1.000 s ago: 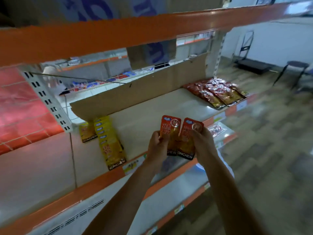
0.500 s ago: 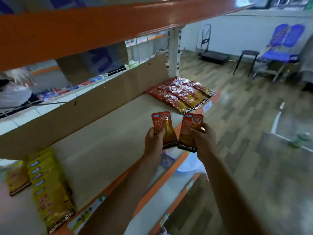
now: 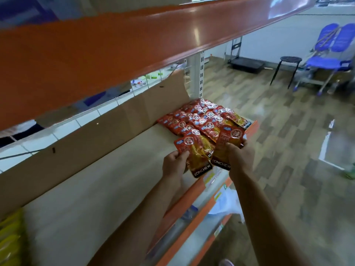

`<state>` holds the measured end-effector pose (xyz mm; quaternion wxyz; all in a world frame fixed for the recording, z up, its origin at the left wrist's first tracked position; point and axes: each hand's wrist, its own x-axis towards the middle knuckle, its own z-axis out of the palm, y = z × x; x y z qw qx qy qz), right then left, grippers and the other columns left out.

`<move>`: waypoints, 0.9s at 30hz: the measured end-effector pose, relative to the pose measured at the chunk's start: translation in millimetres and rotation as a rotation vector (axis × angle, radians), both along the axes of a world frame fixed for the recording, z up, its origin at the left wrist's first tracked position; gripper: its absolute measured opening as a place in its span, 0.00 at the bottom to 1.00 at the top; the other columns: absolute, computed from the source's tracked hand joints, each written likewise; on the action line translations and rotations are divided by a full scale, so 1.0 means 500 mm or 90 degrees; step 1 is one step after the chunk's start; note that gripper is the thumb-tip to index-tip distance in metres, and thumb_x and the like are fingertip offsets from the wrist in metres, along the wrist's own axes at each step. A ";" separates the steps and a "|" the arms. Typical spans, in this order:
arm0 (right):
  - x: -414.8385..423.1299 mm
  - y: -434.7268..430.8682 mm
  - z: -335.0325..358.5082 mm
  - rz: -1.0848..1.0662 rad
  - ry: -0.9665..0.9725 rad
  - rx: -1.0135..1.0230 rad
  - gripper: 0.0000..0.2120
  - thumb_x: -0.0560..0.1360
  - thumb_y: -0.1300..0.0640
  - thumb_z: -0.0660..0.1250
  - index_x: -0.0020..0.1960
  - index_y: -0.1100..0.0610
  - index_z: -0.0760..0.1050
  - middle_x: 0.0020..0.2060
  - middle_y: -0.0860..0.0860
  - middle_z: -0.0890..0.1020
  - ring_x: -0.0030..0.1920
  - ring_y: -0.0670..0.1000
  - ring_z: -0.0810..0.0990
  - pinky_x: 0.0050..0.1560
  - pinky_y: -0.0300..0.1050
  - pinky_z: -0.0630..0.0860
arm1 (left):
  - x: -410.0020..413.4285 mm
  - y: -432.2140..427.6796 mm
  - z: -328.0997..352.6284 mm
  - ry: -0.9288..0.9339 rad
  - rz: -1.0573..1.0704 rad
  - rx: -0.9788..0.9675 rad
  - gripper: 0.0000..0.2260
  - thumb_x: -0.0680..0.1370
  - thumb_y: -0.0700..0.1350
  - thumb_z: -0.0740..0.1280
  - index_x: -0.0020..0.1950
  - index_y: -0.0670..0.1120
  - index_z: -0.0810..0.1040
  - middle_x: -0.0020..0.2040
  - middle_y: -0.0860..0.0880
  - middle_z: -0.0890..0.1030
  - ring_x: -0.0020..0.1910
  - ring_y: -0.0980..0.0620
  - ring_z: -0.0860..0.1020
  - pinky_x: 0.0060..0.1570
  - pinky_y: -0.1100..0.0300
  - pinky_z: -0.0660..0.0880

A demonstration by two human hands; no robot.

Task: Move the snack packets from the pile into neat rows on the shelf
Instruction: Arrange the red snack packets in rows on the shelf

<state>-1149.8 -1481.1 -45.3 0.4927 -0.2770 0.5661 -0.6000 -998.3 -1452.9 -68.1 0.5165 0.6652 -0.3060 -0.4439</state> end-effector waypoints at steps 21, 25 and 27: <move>-0.009 -0.299 -0.006 0.268 0.091 -0.068 0.11 0.70 0.64 0.67 0.51 0.57 0.75 0.47 0.58 0.82 0.48 0.59 0.82 0.49 0.61 0.80 | -0.086 -0.128 -0.020 -0.209 0.063 0.098 0.06 0.72 0.47 0.74 0.43 0.48 0.80 0.41 0.51 0.84 0.34 0.54 0.82 0.45 0.54 0.81; -0.002 -0.309 -0.013 0.322 0.105 -0.078 0.08 0.71 0.65 0.66 0.48 0.57 0.74 0.42 0.57 0.81 0.43 0.58 0.81 0.44 0.56 0.80 | -0.078 -0.128 -0.016 -0.281 0.060 0.151 0.12 0.71 0.54 0.75 0.43 0.47 0.79 0.39 0.51 0.84 0.38 0.53 0.83 0.45 0.55 0.80; 0.001 -0.311 -0.014 0.346 0.108 -0.086 0.08 0.71 0.66 0.65 0.50 0.59 0.74 0.40 0.54 0.80 0.40 0.55 0.79 0.41 0.52 0.78 | -0.071 -0.129 -0.010 -0.328 0.089 0.160 0.15 0.72 0.59 0.72 0.43 0.47 0.79 0.39 0.50 0.84 0.39 0.52 0.82 0.44 0.55 0.79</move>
